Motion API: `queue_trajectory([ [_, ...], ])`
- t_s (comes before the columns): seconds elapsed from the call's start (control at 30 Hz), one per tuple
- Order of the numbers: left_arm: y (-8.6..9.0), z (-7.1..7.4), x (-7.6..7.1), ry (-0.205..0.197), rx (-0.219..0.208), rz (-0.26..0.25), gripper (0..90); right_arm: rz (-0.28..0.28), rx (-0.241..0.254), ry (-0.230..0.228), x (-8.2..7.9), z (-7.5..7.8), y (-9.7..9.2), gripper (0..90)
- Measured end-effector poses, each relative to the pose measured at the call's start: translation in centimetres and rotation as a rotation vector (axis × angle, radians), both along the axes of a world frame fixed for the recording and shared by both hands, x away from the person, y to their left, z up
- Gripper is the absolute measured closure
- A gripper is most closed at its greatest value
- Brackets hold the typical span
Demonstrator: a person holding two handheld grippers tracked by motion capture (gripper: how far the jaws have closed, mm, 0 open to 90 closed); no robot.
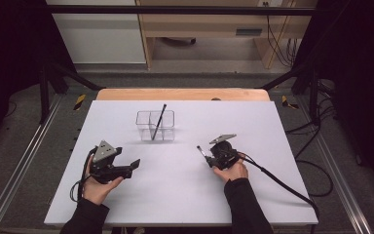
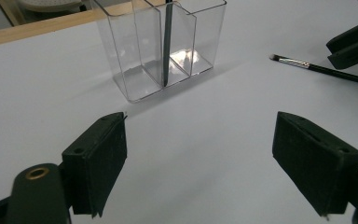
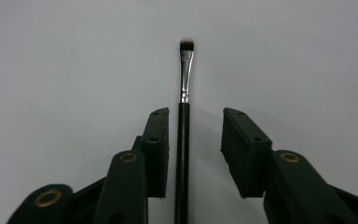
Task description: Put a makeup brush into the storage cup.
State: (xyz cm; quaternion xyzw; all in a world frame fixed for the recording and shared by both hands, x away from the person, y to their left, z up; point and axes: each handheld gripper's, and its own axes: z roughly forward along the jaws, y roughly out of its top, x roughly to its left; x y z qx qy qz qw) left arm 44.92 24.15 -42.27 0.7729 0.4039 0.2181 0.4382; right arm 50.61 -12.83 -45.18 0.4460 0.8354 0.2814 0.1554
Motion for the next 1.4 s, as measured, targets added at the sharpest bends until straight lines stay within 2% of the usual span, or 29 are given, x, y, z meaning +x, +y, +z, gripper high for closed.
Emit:
queue_trajectory([
  [0.17, 0.0, 0.0, 0.0, 0.001, 0.0, 0.0, 16.7, 0.023, -0.055, 0.032, 0.8, 1.0, 0.3, 55.4],
  [0.27, 0.0, 0.0, 0.0, 0.004, 0.001, -0.001, 16.6, 0.037, -0.075, 0.071, 1.2, 1.3, 0.8, 55.4],
  [0.4, 0.1, 0.0, 0.1, 0.005, -0.001, -0.001, 16.6, 0.058, -0.113, 0.115, 1.7, 1.2, 1.4, 58.5],
  [0.5, 0.1, 0.0, 0.1, 0.004, -0.001, -0.002, 16.6, 0.059, -0.12, 0.149, 1.9, 0.9, 1.7, 62.0],
  [0.63, 0.1, 0.0, 0.1, 0.005, 0.0, -0.002, 16.6, 0.054, -0.145, 0.17, 2.2, 0.4, 1.8, 66.4],
  [0.87, 0.1, 0.0, 0.1, 0.007, 0.0, -0.003, 16.6, 0.057, -0.167, 0.2, 2.3, 0.1, 1.9, 75.4],
  [1.07, 0.0, 0.0, 0.1, 0.008, 0.002, -0.004, 16.7, 0.061, -0.163, 0.235, 2.3, 0.1, 1.9, 82.3],
  [1.4, 0.0, -0.1, 0.1, 0.009, 0.004, -0.005, 16.7, 0.047, -0.173, 0.263, 2.4, 0.3, 2.2, 84.4],
])
